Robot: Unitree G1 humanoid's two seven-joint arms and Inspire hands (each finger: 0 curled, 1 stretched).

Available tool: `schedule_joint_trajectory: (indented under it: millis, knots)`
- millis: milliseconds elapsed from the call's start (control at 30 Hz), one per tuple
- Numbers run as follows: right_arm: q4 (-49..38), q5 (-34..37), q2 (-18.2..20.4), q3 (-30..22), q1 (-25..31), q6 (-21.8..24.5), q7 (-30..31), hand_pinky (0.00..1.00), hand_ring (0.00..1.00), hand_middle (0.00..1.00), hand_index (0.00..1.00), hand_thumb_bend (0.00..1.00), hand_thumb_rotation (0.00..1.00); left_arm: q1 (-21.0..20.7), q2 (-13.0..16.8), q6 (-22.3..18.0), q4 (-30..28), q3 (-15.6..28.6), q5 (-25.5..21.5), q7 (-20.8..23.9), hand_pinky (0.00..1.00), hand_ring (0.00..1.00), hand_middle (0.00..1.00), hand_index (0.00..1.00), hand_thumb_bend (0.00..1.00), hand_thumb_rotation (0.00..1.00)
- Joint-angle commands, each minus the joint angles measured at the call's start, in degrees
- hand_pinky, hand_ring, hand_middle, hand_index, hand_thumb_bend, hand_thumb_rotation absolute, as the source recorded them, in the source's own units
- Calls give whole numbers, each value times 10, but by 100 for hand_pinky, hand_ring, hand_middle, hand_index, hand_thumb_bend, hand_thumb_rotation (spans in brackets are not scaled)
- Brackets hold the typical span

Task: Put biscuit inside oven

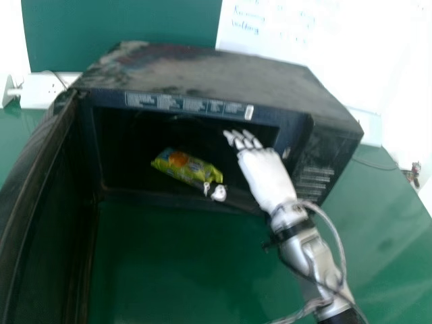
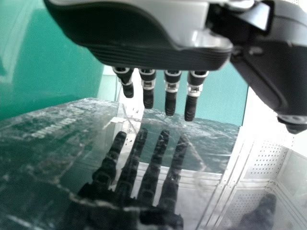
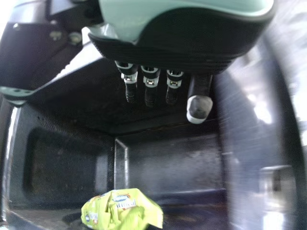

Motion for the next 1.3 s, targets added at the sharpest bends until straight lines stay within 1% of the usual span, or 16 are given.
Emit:
schedule_joint_trajectory:
  millis: [0,200,333,467,667,700,733,767,800,867,900,967,1033,1100,1200,1267]
  knots:
    - [-25,17,-10,-19,34,-23,3,0,100,100,100,100,95,5,6,8,-6,-1,-5,-1,69,81,89,88,93,100]
    - [-65,65,-22,-60,102,-86,12,0,100,100,100,100,95,2,8,11,-4,0,-8,-3,65,82,90,91,94,100]
    - [-74,109,-25,-89,137,-130,23,0,100,100,100,100,95,-1,9,11,-4,1,-4,-1,71,83,90,91,95,100]
    - [-65,182,-27,-115,164,-191,46,0,100,100,100,100,94,-3,11,14,-2,2,-6,-2,77,85,91,91,95,100]
    - [-35,283,-32,-139,185,-279,99,0,100,100,100,100,93,-10,9,13,1,1,-7,0,79,86,90,89,93,100]
    - [-33,311,-32,-141,188,-285,118,0,100,100,100,100,93,-11,9,13,2,2,-7,0,79,86,90,89,91,100]
    - [-34,347,-35,-141,193,-283,143,0,100,99,100,100,94,-11,10,13,1,2,-5,0,81,87,90,90,90,100]
    - [-37,392,-35,-140,197,-274,173,0,100,100,100,100,94,-11,10,12,0,2,-4,0,83,89,92,91,91,100]
    - [-49,441,-38,-141,206,-248,206,0,100,100,100,100,95,-11,10,10,0,1,-1,0,82,90,93,91,91,100]
    - [-69,519,-39,-148,222,-207,256,0,100,100,100,100,96,-12,10,5,3,1,-1,-5,80,92,95,92,97,100]
    - [-81,563,-40,-152,229,-181,284,0,100,100,100,100,96,-13,10,5,5,1,-1,-5,80,94,97,93,97,100]
    - [-115,652,-48,-168,249,-110,334,0,100,100,100,100,95,-16,9,3,8,1,-3,-7,89,99,99,95,99,100]
    - [-126,725,-37,-185,257,-71,377,0,100,100,100,100,94,-18,9,-1,10,1,3,-6,90,100,100,96,100,100]
    - [-131,778,-22,-201,260,-39,405,0,100,100,100,100,96,-19,8,-4,11,1,6,-5,88,100,100,96,100,100]
    - [-147,870,-17,-234,273,48,433,0,100,100,100,100,95,-20,6,-2,9,0,-1,-3,89,100,100,94,100,100]
    - [-167,925,-23,-260,287,116,429,0,100,100,100,100,95,-22,4,0,7,0,-4,-1,90,100,100,94,100,100]
